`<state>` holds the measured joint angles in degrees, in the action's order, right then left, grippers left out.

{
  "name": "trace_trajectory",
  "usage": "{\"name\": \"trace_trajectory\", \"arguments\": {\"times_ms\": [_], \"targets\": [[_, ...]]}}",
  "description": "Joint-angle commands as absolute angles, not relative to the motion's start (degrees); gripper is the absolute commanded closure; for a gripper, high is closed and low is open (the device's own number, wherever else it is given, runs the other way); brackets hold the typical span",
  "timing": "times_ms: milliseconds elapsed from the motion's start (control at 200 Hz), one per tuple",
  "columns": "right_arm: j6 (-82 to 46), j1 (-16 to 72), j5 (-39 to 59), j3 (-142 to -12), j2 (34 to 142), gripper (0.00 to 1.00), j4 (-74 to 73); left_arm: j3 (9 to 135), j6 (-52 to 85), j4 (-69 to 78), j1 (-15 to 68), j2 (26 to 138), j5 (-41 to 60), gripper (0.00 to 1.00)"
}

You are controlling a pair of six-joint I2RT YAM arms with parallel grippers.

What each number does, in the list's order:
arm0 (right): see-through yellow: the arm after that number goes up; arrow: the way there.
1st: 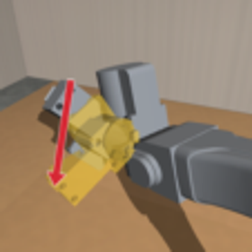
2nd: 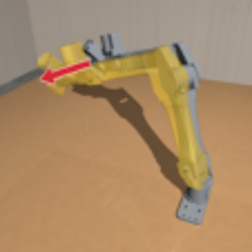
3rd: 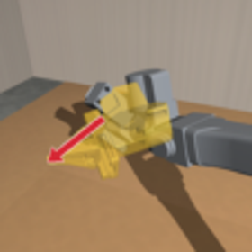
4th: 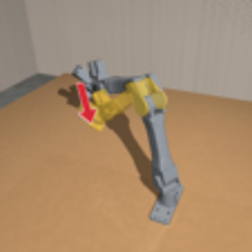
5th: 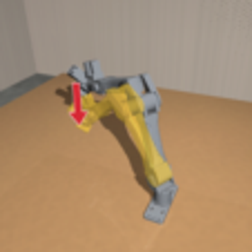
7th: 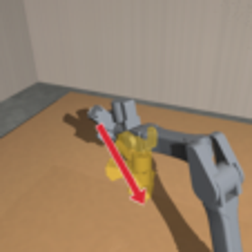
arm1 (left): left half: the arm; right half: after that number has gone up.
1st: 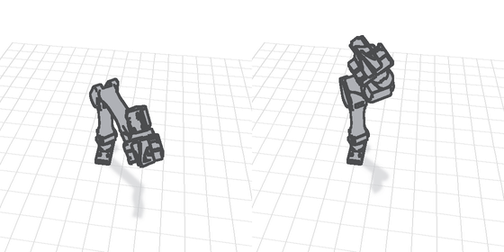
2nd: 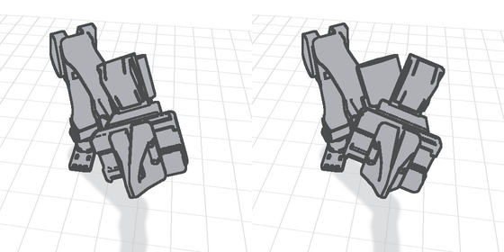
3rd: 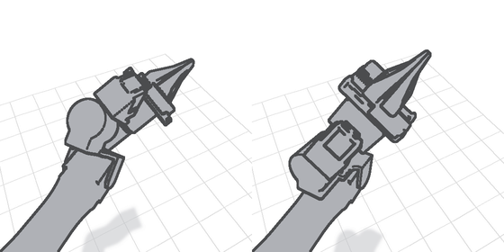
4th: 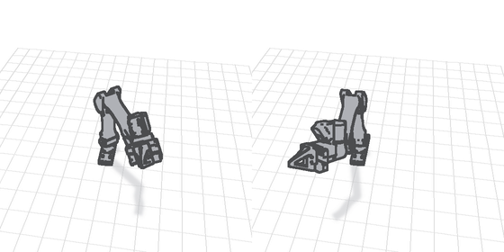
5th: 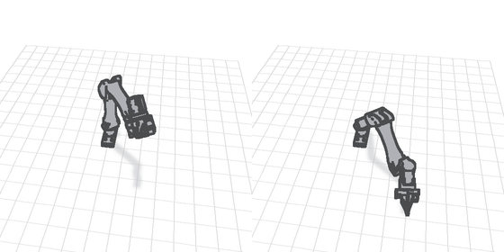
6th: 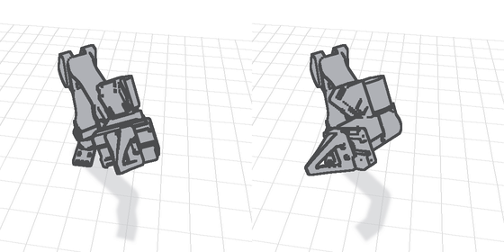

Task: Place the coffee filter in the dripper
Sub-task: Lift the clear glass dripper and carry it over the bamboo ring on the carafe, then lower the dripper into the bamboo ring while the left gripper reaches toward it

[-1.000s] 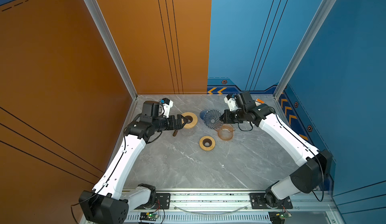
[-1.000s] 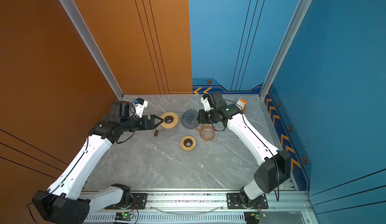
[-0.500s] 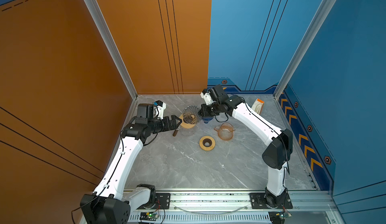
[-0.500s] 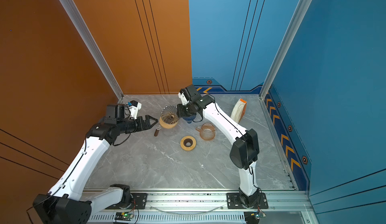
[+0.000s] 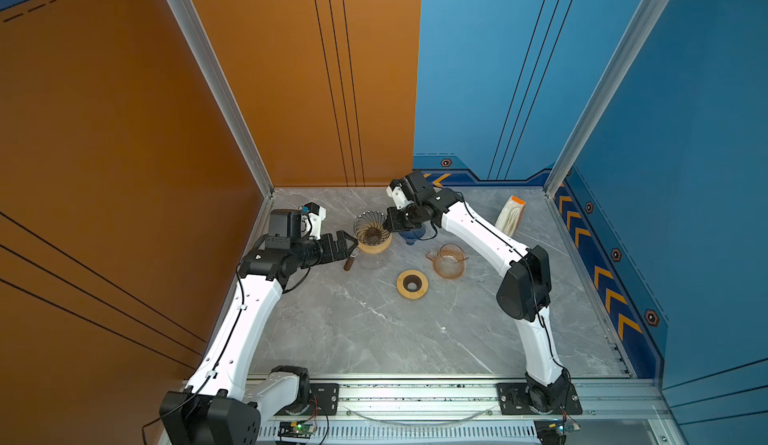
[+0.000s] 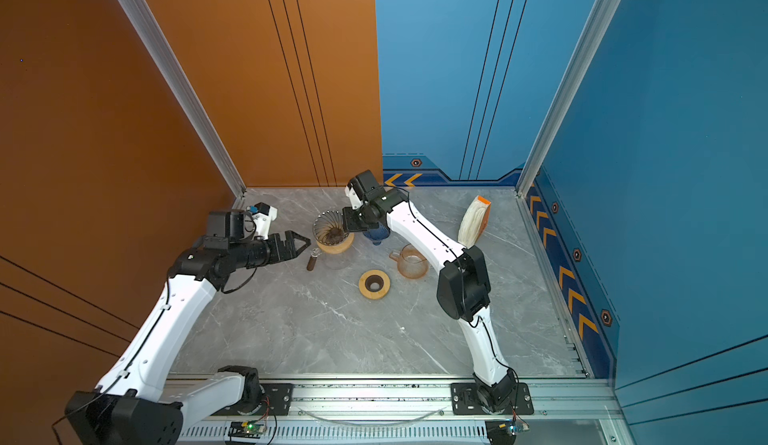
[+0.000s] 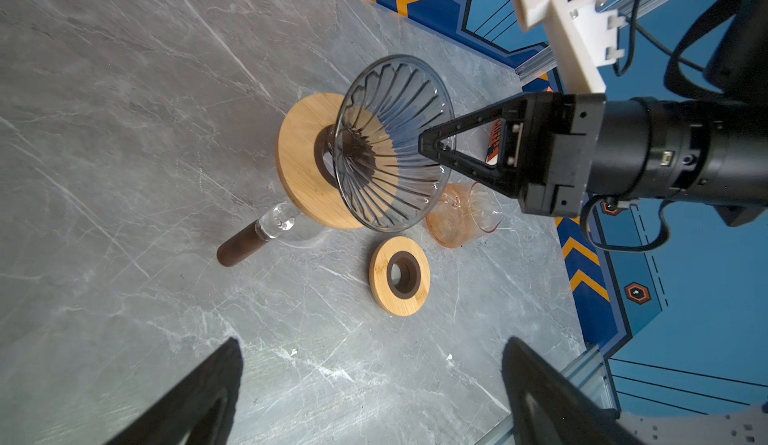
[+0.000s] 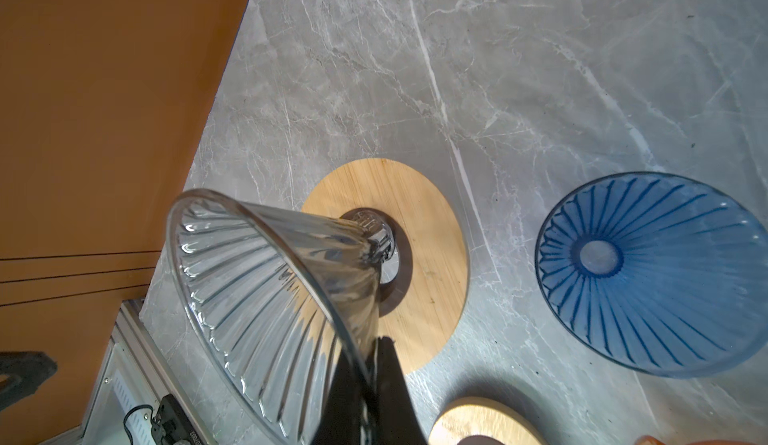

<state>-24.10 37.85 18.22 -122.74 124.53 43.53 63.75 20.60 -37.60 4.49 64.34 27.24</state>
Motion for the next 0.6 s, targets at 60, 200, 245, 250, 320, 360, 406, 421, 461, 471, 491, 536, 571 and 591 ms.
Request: {"name": "trace_trajectory", "arguments": {"times_ms": [60, 200, 245, 250, 320, 360, 406, 421, 461, 471, 491, 536, 571, 591], "targets": [[-25.8, 38.2, 18.8, -124.2, 126.2, 1.0, 44.0, 62.6, 20.3, -39.3, 4.0, 63.1, 28.1, 0.02], [-26.4, 38.3, 20.0, -124.2, 126.9, 1.0, 44.5, 62.6, 20.4, -39.4, 3.9, 62.7, 27.7, 0.02], [-26.5, 38.3, 20.0, -124.3, 126.9, 1.0, 45.0, 62.6, 20.4, -39.4, 3.7, 62.6, 27.7, 0.02], [-26.5, 38.3, 20.1, -124.3, 126.9, 1.0, 45.1, 62.6, 20.4, -39.3, 3.8, 62.6, 27.6, 0.02], [-26.4, 38.3, 20.0, -124.2, 127.0, 1.0, 46.3, 62.7, 20.3, -39.5, 3.7, 62.6, 27.9, 0.02], [-26.4, 38.3, 20.0, -124.3, 126.9, 1.0, 47.2, 62.7, 20.2, -39.4, 3.7, 62.5, 27.9, 0.02], [-26.3, 38.4, 20.0, -124.1, 127.0, 1.0, 48.2, 62.6, 20.1, -39.5, 3.6, 62.5, 27.8, 0.02], [-26.3, 38.4, 19.8, -124.1, 127.0, 1.0, 48.5, 62.6, 20.0, -39.4, 3.6, 62.6, 27.8, 0.02], [-26.3, 38.4, 19.5, -124.1, 127.1, 1.0, 49.2, 62.5, 19.9, -39.4, 3.5, 62.8, 27.9, 0.02], [-26.2, 38.5, 19.3, -124.1, 127.1, 1.0, 49.4, 62.5, 19.9, -39.5, 3.5, 62.8, 27.9, 0.02], [-26.2, 38.5, 19.1, -124.0, 127.1, 1.0, 49.7, 62.5, 19.9, -39.4, 3.5, 63.0, 28.0, 0.02], [-26.2, 38.6, 18.7, -124.0, 127.2, 1.0, 50.4, 62.6, 19.6, -39.4, 3.5, 63.4, 28.0, 0.02], [-26.1, 38.7, 18.6, -124.0, 127.2, 1.0, 50.8, 62.6, 19.6, -39.4, 3.5, 63.7, 28.2, 0.02], [-26.2, 38.7, 18.6, -124.0, 127.2, 1.0, 51.0, 62.7, 19.6, -39.5, 3.5, 63.8, 28.3, 0.02]]}}
